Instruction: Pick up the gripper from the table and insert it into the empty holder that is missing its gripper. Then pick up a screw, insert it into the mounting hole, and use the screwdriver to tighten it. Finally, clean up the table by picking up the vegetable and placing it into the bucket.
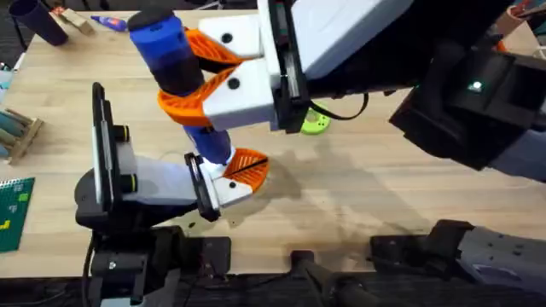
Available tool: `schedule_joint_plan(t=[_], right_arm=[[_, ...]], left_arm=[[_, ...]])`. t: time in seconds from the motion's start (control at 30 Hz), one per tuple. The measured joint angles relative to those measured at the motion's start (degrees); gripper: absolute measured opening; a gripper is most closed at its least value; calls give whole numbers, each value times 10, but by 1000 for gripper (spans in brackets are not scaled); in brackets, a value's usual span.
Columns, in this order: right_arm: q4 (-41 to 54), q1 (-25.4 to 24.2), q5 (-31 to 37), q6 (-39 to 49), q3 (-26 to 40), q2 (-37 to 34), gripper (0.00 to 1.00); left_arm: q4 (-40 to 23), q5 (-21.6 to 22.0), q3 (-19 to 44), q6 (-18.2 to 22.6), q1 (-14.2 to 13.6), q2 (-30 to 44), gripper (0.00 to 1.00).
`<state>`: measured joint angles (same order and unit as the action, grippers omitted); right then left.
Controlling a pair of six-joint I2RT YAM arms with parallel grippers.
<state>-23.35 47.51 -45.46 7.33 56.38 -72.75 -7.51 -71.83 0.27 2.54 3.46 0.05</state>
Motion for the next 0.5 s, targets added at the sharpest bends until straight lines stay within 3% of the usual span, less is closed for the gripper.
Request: schedule_joint_plan(t=[0.5], right_arm=[[6, 0, 0, 0, 0, 0, 55]], left_arm=[[0, 0, 0, 0, 0, 0, 12]])
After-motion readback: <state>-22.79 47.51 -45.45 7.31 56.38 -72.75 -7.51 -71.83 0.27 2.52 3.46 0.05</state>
